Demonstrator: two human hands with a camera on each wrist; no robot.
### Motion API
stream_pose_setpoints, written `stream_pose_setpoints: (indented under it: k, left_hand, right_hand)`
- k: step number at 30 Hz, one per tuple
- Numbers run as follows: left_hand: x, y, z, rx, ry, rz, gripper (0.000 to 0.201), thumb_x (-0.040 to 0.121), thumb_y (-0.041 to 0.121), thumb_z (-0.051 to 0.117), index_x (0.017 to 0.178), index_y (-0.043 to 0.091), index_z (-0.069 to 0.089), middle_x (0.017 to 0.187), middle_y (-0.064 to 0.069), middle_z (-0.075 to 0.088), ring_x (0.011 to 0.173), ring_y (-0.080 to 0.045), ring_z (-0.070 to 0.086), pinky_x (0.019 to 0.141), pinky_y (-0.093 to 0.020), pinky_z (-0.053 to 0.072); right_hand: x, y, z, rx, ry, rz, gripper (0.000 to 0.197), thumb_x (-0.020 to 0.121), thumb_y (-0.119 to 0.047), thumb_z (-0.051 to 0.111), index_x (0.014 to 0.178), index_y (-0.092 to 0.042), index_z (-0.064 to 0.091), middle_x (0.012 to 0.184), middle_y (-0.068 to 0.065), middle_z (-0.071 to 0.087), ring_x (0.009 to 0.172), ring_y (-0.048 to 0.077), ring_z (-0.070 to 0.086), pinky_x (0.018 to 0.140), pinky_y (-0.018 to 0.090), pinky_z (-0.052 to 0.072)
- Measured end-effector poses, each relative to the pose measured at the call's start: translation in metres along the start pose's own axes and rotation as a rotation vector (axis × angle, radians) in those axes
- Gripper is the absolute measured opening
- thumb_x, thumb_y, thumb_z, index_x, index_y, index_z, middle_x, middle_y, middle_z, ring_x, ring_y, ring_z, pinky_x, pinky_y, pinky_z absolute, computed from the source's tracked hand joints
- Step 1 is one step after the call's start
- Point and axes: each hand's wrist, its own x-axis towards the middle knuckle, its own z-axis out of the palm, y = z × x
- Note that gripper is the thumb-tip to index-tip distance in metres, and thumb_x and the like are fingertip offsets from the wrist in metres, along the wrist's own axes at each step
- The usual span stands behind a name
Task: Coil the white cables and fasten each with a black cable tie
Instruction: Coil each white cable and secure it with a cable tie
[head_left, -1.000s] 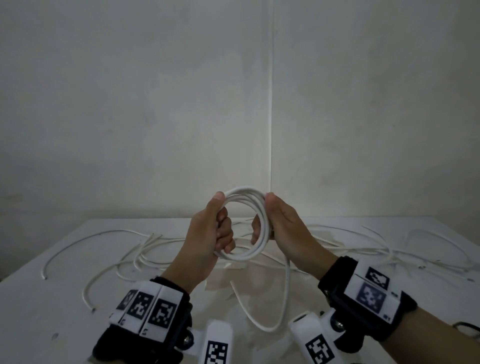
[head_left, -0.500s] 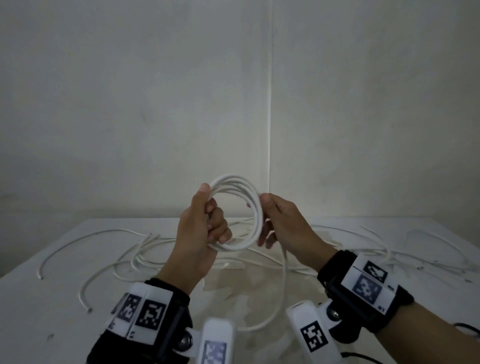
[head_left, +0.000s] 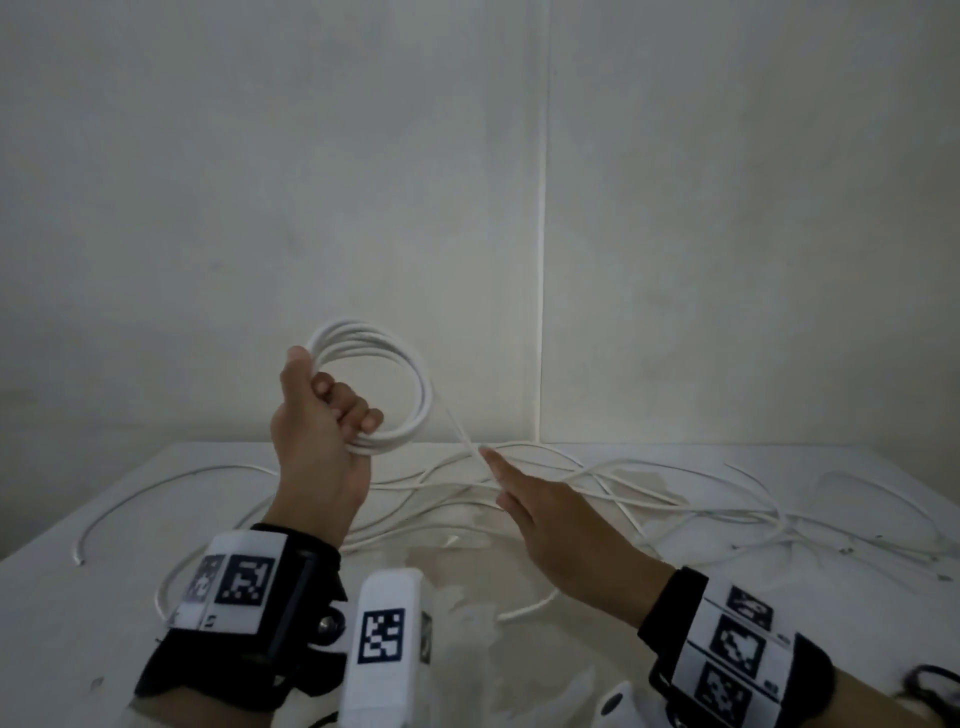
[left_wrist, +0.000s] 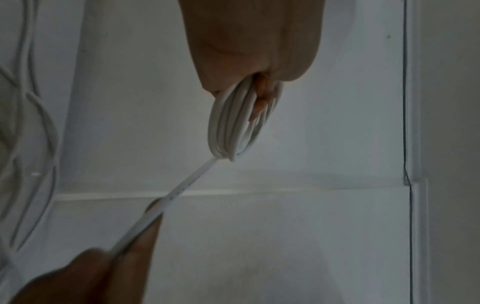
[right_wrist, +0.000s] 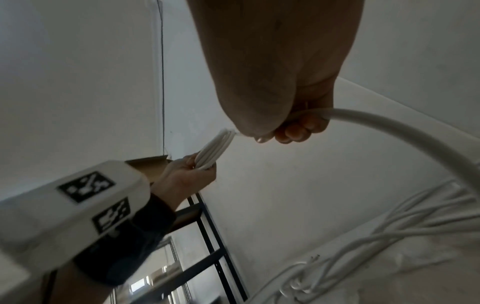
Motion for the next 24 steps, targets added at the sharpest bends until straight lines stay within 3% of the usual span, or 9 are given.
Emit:
stream_pose_setpoints:
  k: [2,4,6,8,10,13,17,20,24]
  left_hand:
    - [0.006,0.008,-0.004,0.026,0.042,0.062,0.042,0.096,0.038,0.042,0.059,0.02,0.03,0.036,0.008,0.022,0.03,-0.008,0.02,0.034,-0.014,0.026]
    - [0.009,0.012,-0.008,0.083,0.075,0.115,0.041,0.095,0.038,0.043,0.06,0.02,0.03,0.037,0.008,0.023,0.032,-0.009,0.021,0.036,-0.015,0.028]
    - [0.008,0.008,-0.011,0.182,0.09,0.161,0.04,0.095,0.037,0.043,0.061,0.019,0.03,0.037,0.009,0.024,0.032,-0.009,0.023,0.037,-0.016,0.03]
    - [0.004,-0.001,-0.014,0.321,0.061,0.213,0.039,0.096,0.034,0.041,0.062,0.018,0.03,0.036,0.01,0.027,0.032,-0.008,0.026,0.038,-0.017,0.033]
    - [-0.003,-0.012,-0.016,0.454,-0.015,0.278,0.04,0.098,0.032,0.038,0.062,0.017,0.032,0.035,0.011,0.031,0.032,-0.007,0.03,0.039,-0.018,0.035]
    - [-0.016,-0.024,-0.016,0.61,-0.145,0.321,0.043,0.1,0.032,0.034,0.061,0.013,0.037,0.038,0.007,0.039,0.034,-0.006,0.041,0.04,-0.017,0.037]
    - [-0.031,-0.037,-0.016,0.816,-0.37,0.335,0.043,0.099,0.032,0.034,0.062,0.012,0.045,0.046,0.007,0.047,0.044,-0.001,0.044,0.045,-0.013,0.036]
    - [-0.038,-0.039,-0.015,0.864,-0.476,0.125,0.047,0.099,0.03,0.035,0.058,0.012,0.049,0.045,0.003,0.05,0.045,-0.01,0.049,0.045,-0.018,0.039]
    - [-0.047,-0.041,-0.008,0.79,-0.577,-0.118,0.053,0.097,0.042,0.03,0.056,0.01,0.043,0.039,0.002,0.038,0.033,-0.013,0.036,0.044,-0.026,0.036]
  right_hand:
    - [-0.004,0.003,0.003,-0.084,-0.042,-0.002,0.05,0.101,-0.025,0.027,0.147,-0.03,0.008,0.121,0.006,0.053,0.107,0.024,0.051,0.085,0.029,0.036]
    - [-0.007,0.004,0.003,-0.286,-0.029,-0.048,0.051,0.101,-0.025,0.03,0.148,-0.025,0.01,0.11,0.004,0.051,0.093,0.023,0.055,0.068,0.025,0.034]
    - [-0.01,0.003,0.003,-0.5,0.058,-0.201,0.053,0.088,-0.022,0.056,0.138,-0.015,0.037,0.086,-0.002,0.052,0.065,0.015,0.056,0.052,0.019,0.024]
    - [-0.009,-0.001,0.005,-0.624,0.185,-0.421,0.048,0.068,-0.016,0.074,0.112,-0.02,0.056,0.073,-0.004,0.051,0.051,0.011,0.049,0.047,0.02,0.019]
    - [-0.003,-0.013,0.0,-0.644,0.229,-0.587,0.029,0.07,-0.01,0.067,0.097,-0.019,0.063,0.071,-0.003,0.052,0.052,0.014,0.049,0.043,0.023,0.024]
    - [0.009,-0.035,-0.016,-0.571,0.267,-0.691,0.017,0.076,-0.008,0.061,0.09,-0.017,0.063,0.072,-0.001,0.055,0.055,0.017,0.051,0.043,0.025,0.037]
    - [0.019,-0.048,-0.036,-0.351,0.308,-0.69,0.012,0.083,-0.018,0.051,0.081,-0.013,0.062,0.07,0.0,0.058,0.056,0.015,0.051,0.046,0.025,0.039]
    - [0.023,-0.045,-0.048,-0.148,0.313,-0.54,0.012,0.08,-0.027,0.051,0.08,-0.015,0.054,0.069,-0.003,0.06,0.057,0.011,0.05,0.05,0.026,0.041]
    - [0.024,-0.034,-0.051,0.02,0.275,-0.407,0.024,0.077,-0.033,0.064,0.075,-0.012,0.053,0.069,-0.014,0.048,0.055,-0.002,0.046,0.056,0.017,0.038]
